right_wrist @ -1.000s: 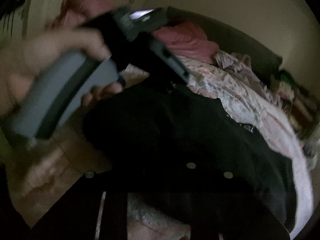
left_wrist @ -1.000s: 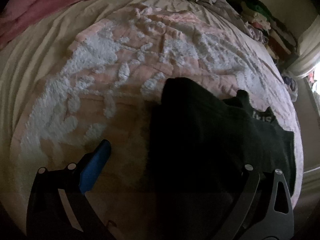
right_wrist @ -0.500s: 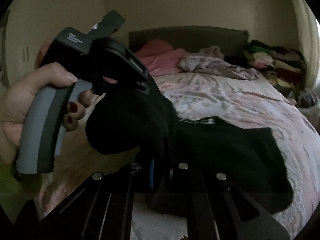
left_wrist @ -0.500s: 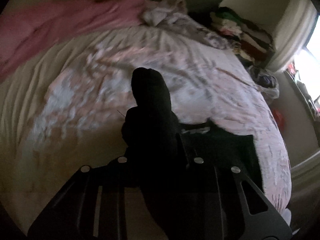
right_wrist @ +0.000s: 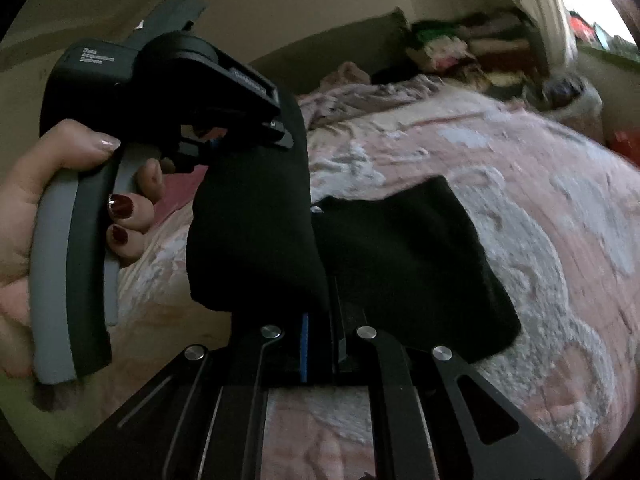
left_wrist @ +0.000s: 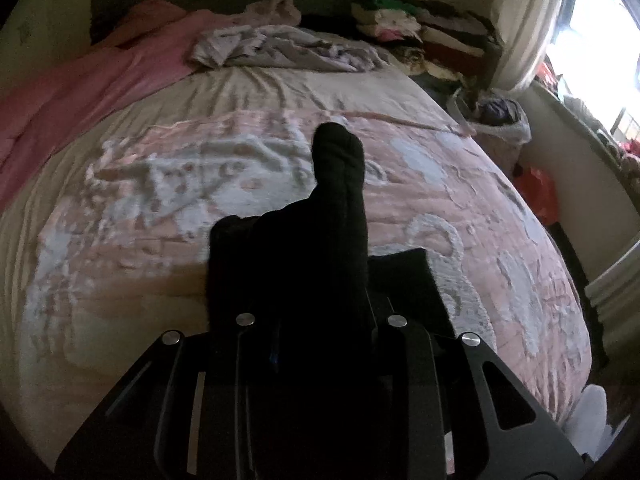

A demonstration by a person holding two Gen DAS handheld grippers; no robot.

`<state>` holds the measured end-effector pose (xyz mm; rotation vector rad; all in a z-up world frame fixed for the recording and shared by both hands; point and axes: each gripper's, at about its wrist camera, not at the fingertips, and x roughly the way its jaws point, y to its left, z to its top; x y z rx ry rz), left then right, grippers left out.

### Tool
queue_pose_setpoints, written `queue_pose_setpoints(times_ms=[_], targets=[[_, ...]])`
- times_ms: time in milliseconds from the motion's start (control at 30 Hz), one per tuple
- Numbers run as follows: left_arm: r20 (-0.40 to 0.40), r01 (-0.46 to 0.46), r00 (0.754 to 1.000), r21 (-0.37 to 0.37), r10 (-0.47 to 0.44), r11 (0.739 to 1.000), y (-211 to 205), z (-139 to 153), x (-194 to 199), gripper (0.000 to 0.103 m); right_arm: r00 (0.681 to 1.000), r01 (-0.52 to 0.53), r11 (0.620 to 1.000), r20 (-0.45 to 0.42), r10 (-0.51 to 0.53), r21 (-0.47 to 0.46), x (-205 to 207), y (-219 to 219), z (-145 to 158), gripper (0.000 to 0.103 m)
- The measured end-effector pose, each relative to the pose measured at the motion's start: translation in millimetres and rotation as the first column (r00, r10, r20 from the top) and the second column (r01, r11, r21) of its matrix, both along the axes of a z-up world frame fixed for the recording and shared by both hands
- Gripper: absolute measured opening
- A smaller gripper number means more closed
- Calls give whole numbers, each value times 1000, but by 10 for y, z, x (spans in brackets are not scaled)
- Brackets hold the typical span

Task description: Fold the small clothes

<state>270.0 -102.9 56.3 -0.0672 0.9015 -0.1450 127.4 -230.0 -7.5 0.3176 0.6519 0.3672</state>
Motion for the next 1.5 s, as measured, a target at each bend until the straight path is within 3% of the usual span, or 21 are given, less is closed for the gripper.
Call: queue_pose_setpoints(times_ms=[333,400,467,533,600,700,767,800,867,1033,1200,1233,1267,1333,1500], targets=[[-65,67,996,71,-63,995,-699,-387,159,19,990,67,993,-130,-54,96,29,-400,-270,6],[-73,83,994,64,-78,994,-773,-453,164,25,987,76,992,-146,-61,98,30,-424,-313,6],[-70,109,992,9,-108,994,-799,-461,124,43,985,82,992,-160,-67,92,23,-445,-352,7],[-32,137,990,-52,-139,989,-773,-368,27,50,983,86,992,-168,-71,89,11,-470,-372,9],[-3,135,991,-68,-136,989,-696,-277,-41,51,981,94,990,-179,-75,101,36,-537,-387,11],[64,109,992,-58,-105,992,-450,-138,-174,51,983,94,986,-170,-70,137,18,-635,-350,19],[98,62,993,2,-62,998,-239,-126,-272,51,986,80,982,-157,-52,174,30,-691,-306,41],[103,35,994,31,-38,999,-96,-165,-329,51,987,79,979,-150,-51,190,37,-717,-281,44],[96,-14,995,75,7,997,112,-264,-394,51,989,69,976,-142,-40,207,79,-747,-242,63],[27,-27,999,74,25,997,381,-614,-582,51,987,53,972,-159,-16,230,253,-726,-159,76],[42,-7,999,66,4,998,333,-681,-750,51,974,79,966,-227,-21,246,541,-783,-227,76],[43,-5,999,68,2,998,321,-672,-763,51,970,79,970,-243,-21,231,577,-786,-256,68],[45,-2,999,71,-1,997,313,-665,-766,51,968,75,973,-249,-19,218,613,-780,-279,46],[46,7,999,74,-10,997,294,-655,-783,51,967,63,980,-256,-13,186,654,-787,-309,30],[47,17,999,70,-20,997,280,-649,-823,51,982,38,991,-190,-13,126,610,-810,-159,25]])
